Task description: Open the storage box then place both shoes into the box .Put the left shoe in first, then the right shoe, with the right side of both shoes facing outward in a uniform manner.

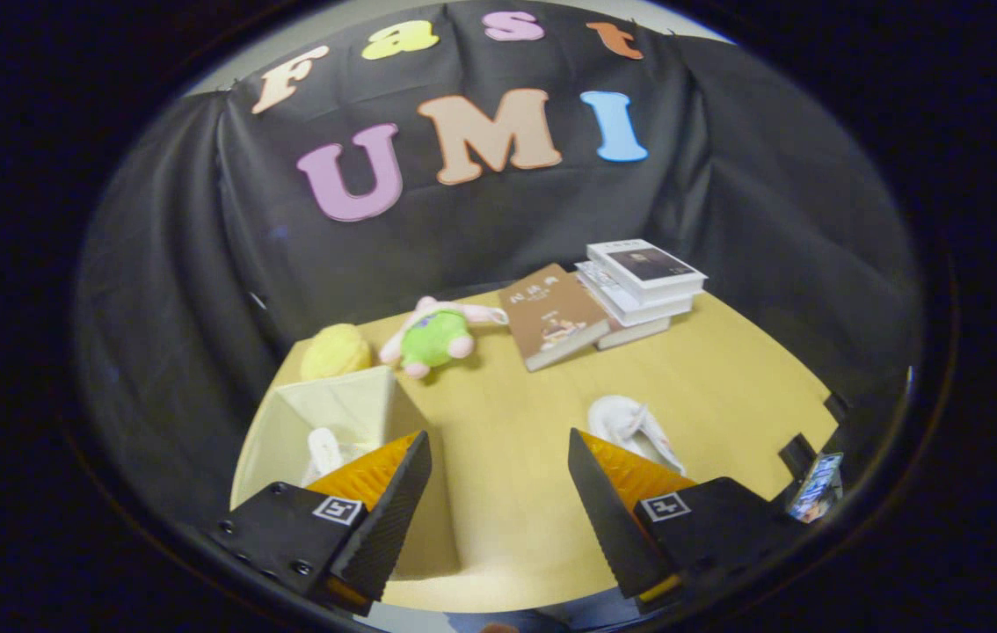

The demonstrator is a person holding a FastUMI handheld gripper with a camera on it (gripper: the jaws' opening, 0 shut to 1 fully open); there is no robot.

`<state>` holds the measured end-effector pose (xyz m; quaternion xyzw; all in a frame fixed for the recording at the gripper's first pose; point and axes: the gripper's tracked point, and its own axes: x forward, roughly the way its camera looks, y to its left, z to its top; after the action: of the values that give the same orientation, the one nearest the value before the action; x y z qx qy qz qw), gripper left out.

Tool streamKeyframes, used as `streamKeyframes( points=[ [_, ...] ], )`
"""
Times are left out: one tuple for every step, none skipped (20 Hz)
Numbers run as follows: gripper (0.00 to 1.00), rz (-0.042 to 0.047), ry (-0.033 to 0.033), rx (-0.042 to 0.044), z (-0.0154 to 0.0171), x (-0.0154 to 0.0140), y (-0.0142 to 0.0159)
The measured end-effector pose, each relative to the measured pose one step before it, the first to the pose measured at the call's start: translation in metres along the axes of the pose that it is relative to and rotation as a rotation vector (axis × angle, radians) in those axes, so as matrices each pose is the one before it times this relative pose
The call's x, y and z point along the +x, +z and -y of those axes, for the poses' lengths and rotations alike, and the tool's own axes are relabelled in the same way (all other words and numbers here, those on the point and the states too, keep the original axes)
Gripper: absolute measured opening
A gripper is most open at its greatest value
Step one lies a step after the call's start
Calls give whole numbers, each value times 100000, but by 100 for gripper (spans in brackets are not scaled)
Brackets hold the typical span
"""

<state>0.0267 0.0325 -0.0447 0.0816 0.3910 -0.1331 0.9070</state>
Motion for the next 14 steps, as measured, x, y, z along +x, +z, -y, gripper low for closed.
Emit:
streamKeyframes(
  points=[
    [99, -3301, -5005, 46, 2164, 1068, -1162],
    [99, -3407, -3847, -4, 1850, 1094, -1000],
    [99, -3686, -3401, -16, 1585, 1106, -862],
    [99, -3821, -3089, -482, 1632, 1004, -959],
    [99, -3236, -3084, -1094, 1450, 928, -630],
    [99, -3541, -2749, -1489, 1258, 688, -716],
    [99, -3128, -2733, -2432, 960, 926, -639],
    [99, -2904, -3132, -2833, 1001, 759, -508],
    [99, -2035, -2770, -3108, 753, 749, -282],
    [99, -1722, -2210, -2768, 561, 652, -156],
    [99, -1082, -1149, -2497, 176, 653, -51],
    [99, -1118, -701, -2460, 94, 601, -3],
    [99, -786, -283, -2552, -77, 736, 104],
    [98, -934, -925, -2860, 19, 609, 176]
  ],
)
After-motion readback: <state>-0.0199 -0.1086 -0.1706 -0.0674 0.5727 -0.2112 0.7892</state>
